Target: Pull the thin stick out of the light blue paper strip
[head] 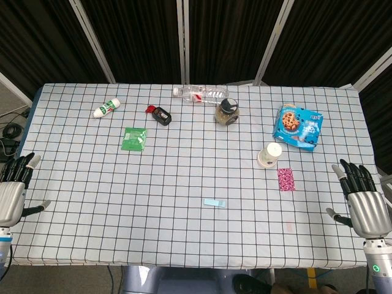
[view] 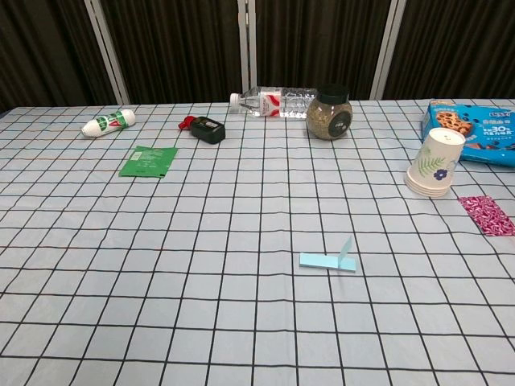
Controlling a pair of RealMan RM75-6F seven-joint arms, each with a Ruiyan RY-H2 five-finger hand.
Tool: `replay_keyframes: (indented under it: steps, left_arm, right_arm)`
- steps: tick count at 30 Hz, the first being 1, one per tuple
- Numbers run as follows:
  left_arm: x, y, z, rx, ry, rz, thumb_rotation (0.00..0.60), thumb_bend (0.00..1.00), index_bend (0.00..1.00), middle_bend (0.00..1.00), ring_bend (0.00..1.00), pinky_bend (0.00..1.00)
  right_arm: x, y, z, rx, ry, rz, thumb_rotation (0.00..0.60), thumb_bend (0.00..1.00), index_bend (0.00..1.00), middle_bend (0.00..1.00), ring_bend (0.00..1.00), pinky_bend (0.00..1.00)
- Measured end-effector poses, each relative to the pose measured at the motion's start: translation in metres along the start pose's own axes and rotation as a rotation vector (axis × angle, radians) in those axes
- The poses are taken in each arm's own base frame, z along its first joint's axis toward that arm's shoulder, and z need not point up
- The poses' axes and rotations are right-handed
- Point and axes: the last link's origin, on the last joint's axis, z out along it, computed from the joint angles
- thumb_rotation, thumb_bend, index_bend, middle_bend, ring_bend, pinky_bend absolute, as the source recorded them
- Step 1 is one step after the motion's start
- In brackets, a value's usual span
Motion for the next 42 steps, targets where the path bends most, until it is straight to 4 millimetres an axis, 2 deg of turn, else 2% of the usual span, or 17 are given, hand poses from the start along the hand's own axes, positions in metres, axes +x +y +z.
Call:
replay_keyframes:
  steps: [7, 11, 21, 24, 29, 36, 42]
  left_arm:
    - [-0.001, -0.001, 0.000, 0.007, -0.006, -0.003, 0.600, 0.00, 0.00, 0.00, 0.00, 0.00]
    - [0.000, 0.000, 0.001, 0.016, -0.003, -0.008, 0.600, 0.00, 0.00, 0.00, 0.00, 0.00]
    - [0.000, 0.001, 0.001, 0.019, -0.010, -0.011, 0.600, 0.00, 0.00, 0.00, 0.00, 0.00]
    - [0.000, 0.000, 0.002, 0.028, -0.006, -0.008, 0.600, 0.00, 0.00, 0.00, 0.00, 0.00]
    - [-0.001, -0.003, 0.002, 0.039, -0.014, -0.006, 0.600, 0.00, 0.00, 0.00, 0.00, 0.00]
    - [-0.001, -0.006, 0.002, 0.050, -0.019, -0.013, 0.600, 0.00, 0.00, 0.00, 0.00, 0.00]
    - [-0.002, -0.005, 0.001, 0.047, -0.023, -0.014, 0.600, 0.00, 0.00, 0.00, 0.00, 0.00]
  right_arm:
    - [-0.008, -0.008, 0.004, 0.037, -0.041, 0.014, 0.600, 0.00, 0.00, 0.00, 0.00, 0.00]
    - [-0.019, -0.024, 0.017, 0.125, -0.100, 0.035, 0.600, 0.00, 0.03, 0.00, 0.00, 0.00]
    - [-0.048, -0.094, 0.072, 0.424, -0.257, 0.097, 0.600, 0.00, 0.21, 0.00, 0.00, 0.00]
    - [-0.059, -0.121, 0.085, 0.505, -0.272, 0.104, 0.600, 0.09, 0.29, 0.00, 0.00, 0.00]
    - [-0.080, -0.163, 0.101, 0.617, -0.306, 0.100, 0.600, 0.19, 0.32, 0.00, 0.00, 0.00]
    - [-0.098, -0.196, 0.107, 0.708, -0.332, 0.053, 0.600, 0.27, 0.35, 0.00, 0.00, 0.00]
    - [-0.117, -0.207, 0.108, 0.752, -0.352, -0.048, 0.600, 0.28, 0.37, 0.01, 0.00, 0.00]
